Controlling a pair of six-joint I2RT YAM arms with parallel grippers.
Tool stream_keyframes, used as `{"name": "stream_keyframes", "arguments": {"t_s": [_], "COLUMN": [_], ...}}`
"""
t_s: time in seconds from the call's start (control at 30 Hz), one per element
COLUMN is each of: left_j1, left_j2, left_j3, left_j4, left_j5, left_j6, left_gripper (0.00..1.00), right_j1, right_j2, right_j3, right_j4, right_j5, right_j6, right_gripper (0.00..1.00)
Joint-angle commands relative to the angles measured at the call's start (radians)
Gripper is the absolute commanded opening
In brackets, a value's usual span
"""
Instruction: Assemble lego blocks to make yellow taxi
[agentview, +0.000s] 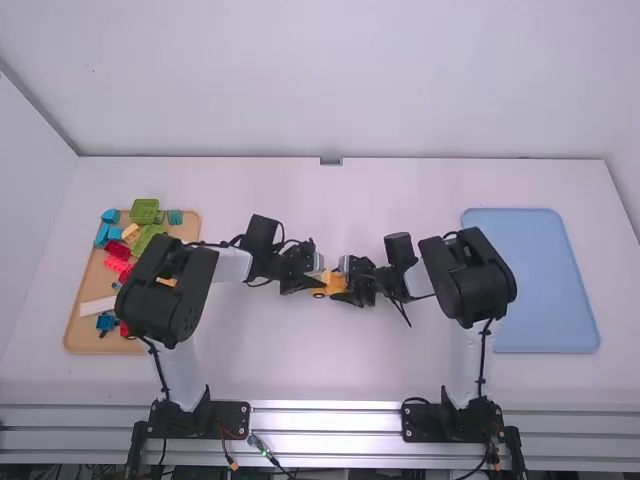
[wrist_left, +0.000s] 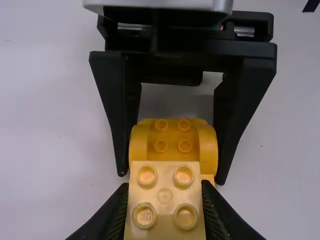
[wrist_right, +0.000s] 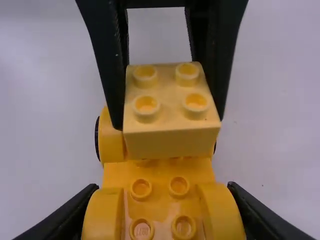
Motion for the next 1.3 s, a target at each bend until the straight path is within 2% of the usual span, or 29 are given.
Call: {"name": "stream_keyframes", "arguments": {"t_s": [0.0, 0.37, 0.57, 0.8, 1.07, 1.17, 1.27], "left_j1": [0.004, 0.003, 0.004, 0.004, 0.003, 0.005, 0.01], "left_j2": [0.022, 0.022, 0.022, 0.022, 0.022, 0.022, 0.022], "left_j3": [0.009, -0.01, -0.01, -0.01, -0.01, -0.01, -0.01], "left_j4": [-0.015, -0.015, -0.019, -0.028, -0.03, -0.03, -0.033], "left_j5": [0.013, -0.012, -0.011, -0.003, -0.003, 0.024, 0.034], "left_j6": [0.004, 0.027, 0.026, 0.026, 0.023, 0.016, 0.015], "left_gripper": [0.05, 0.07, 0.4, 0.41, 0.27, 0.27, 0.33], "right_j1": [0.002, 0.0, 0.001, 0.001, 0.0, 0.0, 0.003], "right_j2": [0.015, 0.016, 0.015, 0.015, 0.015, 0.016, 0.015], "right_j3": [0.01, 0.01, 0.01, 0.01, 0.01, 0.01, 0.01], "right_j4": [-0.003, -0.004, -0.004, -0.003, -0.003, -0.003, -0.004], "right_j5": [-0.008, -0.007, -0.003, -0.004, -0.003, -0.003, -0.004], "right_j6": [0.002, 0.002, 0.002, 0.002, 0.003, 0.002, 0.003], "right_gripper": [0.57, 0.58, 0.62, 0.62, 0.63, 0.63, 0.63]}}
